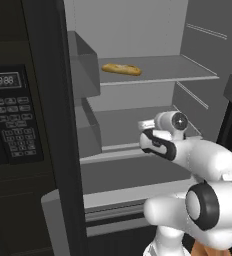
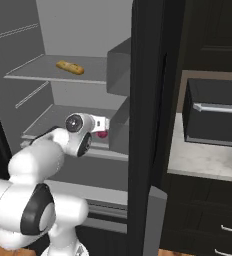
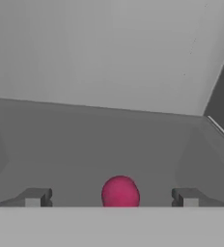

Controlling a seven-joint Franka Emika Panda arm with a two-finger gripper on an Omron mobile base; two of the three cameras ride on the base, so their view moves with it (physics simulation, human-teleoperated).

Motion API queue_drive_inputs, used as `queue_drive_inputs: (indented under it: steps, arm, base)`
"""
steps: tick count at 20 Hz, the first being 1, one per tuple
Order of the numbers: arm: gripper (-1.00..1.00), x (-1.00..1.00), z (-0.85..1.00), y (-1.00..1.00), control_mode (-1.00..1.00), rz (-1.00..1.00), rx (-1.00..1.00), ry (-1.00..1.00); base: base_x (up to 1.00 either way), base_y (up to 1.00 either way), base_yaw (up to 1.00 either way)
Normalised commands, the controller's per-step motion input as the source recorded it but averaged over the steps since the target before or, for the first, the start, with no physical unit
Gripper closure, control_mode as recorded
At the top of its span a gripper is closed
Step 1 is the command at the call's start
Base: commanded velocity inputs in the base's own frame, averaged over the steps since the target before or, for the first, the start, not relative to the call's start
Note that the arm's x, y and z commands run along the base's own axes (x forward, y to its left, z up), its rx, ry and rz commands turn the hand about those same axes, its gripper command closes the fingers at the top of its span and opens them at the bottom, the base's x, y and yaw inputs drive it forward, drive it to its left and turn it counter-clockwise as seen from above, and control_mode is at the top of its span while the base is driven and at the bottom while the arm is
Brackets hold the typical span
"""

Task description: Move the baguette and radish from the top shelf to the second highest shelf to make space. Then, place the pitcher from the counter on the cleared top shelf.

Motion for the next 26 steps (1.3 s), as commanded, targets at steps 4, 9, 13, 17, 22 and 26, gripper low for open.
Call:
queue_drive_inputs:
  steps: [4, 9, 13, 17, 22, 26]
  arm:
    - [-1.00, -0.23, 0.95, 0.21, -1.00, 0.04, 0.00, 0.10]
    - [-1.00, -0.11, 1.00, 0.16, -1.00, 0.07, 0.00, 0.03]
    - [-1.00, 0.00, 0.81, 0.10, -1.00, 0.14, 0.02, 0.00]
    - [-1.00, 0.00, 0.55, 0.19, -1.00, 0.19, 0.00, 0.00]
    - [-1.00, 0.01, 0.60, 0.16, -1.00, 0.15, 0.00, 0.07]
    - [-1.00, 0.09, 0.57, 0.18, -1.00, 0.10, -0.03, 0.18]
  base:
    - [0.00, 0.00, 0.00]
    - [0.00, 0.00, 0.00]
    - [0.00, 0.00, 0.00]
    - [0.00, 0.00, 0.00]
    - [0.00, 0.00, 0.00]
    - [0.00, 0.00, 0.00]
